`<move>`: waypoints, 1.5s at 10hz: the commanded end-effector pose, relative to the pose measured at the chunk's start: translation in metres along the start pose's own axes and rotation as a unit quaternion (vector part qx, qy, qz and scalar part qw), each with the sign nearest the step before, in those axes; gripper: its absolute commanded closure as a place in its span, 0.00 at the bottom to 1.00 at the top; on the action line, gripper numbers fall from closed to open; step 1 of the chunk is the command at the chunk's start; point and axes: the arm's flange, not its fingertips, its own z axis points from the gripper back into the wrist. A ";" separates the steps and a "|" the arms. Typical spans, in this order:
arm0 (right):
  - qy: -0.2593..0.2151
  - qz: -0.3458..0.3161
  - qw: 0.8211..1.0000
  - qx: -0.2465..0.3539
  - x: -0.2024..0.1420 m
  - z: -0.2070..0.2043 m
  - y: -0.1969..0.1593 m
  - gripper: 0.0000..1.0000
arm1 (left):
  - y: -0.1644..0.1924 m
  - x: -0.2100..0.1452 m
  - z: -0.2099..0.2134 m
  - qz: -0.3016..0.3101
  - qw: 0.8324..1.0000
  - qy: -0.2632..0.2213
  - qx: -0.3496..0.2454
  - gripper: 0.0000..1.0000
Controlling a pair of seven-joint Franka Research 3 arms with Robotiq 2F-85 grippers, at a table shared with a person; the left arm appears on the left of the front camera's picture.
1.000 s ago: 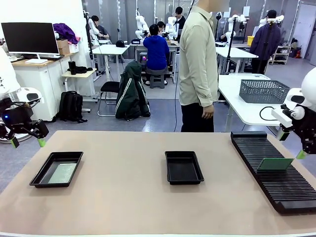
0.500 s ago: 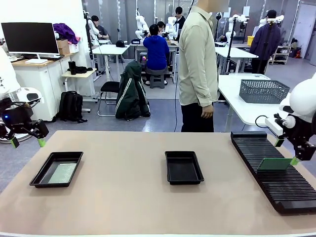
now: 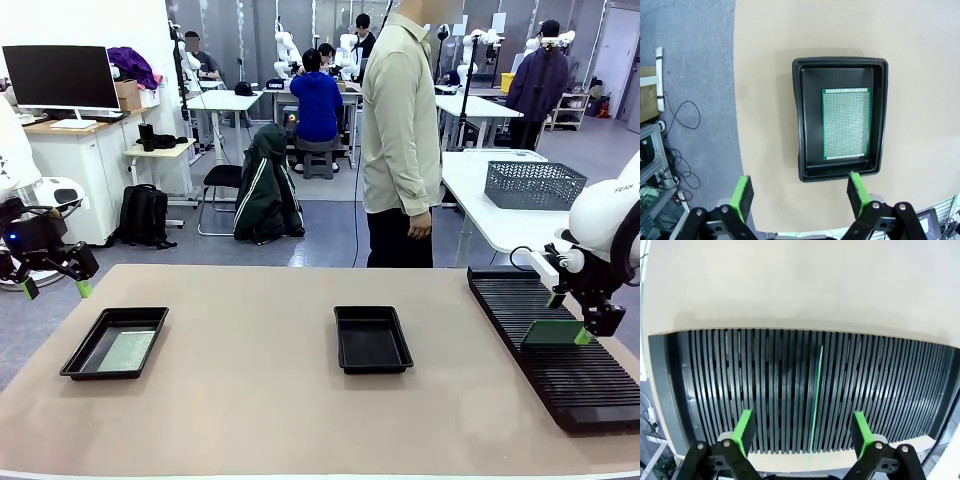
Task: Inspect and transfer BCBs to ESD trays.
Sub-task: Pick up the Blank PCB from the PCB Rack and place it in the right ESD tray.
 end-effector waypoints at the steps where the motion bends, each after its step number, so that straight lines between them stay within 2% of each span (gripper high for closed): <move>1: -0.007 0.005 1.000 -0.012 -0.006 -0.008 -0.004 0.00 | 0.000 -0.001 -0.002 0.000 1.000 -0.005 0.001 0.00; 9: 0.004 -0.004 1.000 -0.001 0.000 -0.006 -0.003 0.00 | 0.000 -0.001 -0.002 0.000 1.000 -0.005 0.001 0.00; 12: -0.001 -0.012 1.000 0.020 0.001 -0.016 -0.006 0.00 | 0.000 -0.001 -0.002 0.000 1.000 -0.005 0.001 0.00; 14: 0.008 -0.014 1.000 0.013 -0.001 -0.017 -0.004 0.05 | 0.000 -0.001 -0.002 0.000 1.000 -0.005 0.001 0.00; 15: 0.009 -0.013 1.000 0.007 -0.003 -0.017 -0.003 0.12 | 0.000 -0.001 -0.002 0.000 1.000 -0.005 0.001 0.00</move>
